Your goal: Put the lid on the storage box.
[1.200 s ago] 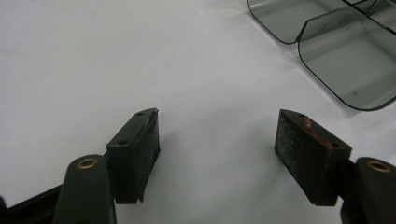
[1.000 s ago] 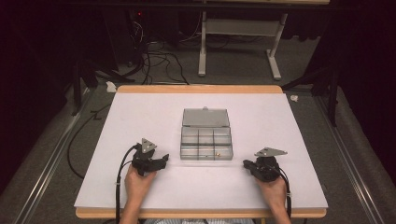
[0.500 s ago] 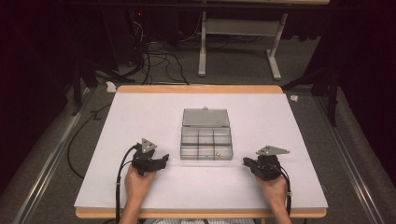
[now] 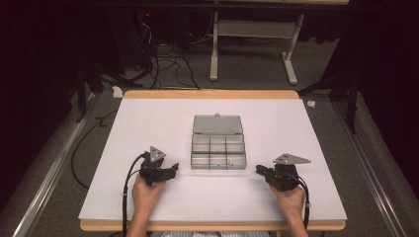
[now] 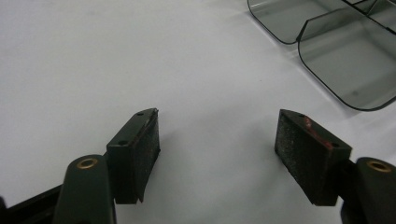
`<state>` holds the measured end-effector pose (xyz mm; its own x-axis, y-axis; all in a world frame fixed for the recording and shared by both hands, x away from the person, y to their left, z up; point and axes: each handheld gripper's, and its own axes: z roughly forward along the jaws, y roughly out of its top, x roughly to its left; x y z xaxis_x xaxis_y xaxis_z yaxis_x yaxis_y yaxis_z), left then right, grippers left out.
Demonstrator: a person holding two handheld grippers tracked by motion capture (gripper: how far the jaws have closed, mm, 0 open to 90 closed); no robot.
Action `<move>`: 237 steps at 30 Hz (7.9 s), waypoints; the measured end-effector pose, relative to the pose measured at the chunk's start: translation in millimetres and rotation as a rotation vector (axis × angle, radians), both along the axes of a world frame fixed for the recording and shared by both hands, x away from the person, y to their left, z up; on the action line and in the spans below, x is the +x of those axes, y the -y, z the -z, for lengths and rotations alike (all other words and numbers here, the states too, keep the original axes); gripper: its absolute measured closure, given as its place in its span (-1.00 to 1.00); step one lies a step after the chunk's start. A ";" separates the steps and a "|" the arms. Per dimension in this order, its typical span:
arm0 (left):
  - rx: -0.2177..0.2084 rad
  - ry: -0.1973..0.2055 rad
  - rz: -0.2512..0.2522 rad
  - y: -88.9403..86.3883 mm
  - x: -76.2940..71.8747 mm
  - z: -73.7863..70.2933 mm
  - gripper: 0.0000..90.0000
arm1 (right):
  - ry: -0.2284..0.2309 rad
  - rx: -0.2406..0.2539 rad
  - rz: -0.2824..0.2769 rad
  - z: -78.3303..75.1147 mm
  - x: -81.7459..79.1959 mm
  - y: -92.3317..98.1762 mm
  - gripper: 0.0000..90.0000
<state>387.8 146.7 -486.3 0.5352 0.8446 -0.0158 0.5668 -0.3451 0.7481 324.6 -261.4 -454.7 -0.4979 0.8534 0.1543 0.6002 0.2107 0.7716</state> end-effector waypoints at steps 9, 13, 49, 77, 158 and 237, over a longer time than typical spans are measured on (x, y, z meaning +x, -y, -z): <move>-0.001 0.002 0.000 0.0 0.1 0.2 -0.31 | 0.030 0.034 -0.009 -6.9 2.2 -0.2 0.98; -0.001 0.001 0.000 -0.1 0.2 0.2 -0.31 | 0.044 0.030 -0.027 -11.3 3.8 -2.8 0.98; 0.001 0.003 -0.001 0.4 0.0 0.2 -0.32 | 0.050 0.038 -0.094 -19.4 35.9 -30.6 0.98; 0.001 0.003 -0.002 0.5 0.0 0.2 -0.32 | -0.034 -0.048 -0.100 -1.0 65.1 -54.9 0.97; -0.095 -0.039 0.040 -0.5 21.0 -18.1 -0.32 | -0.014 -0.102 0.121 19.3 52.4 14.5 0.09; -0.266 -0.289 0.076 78.8 156.3 -34.3 -0.33 | -0.318 0.139 0.061 0.4 197.0 -30.0 -0.07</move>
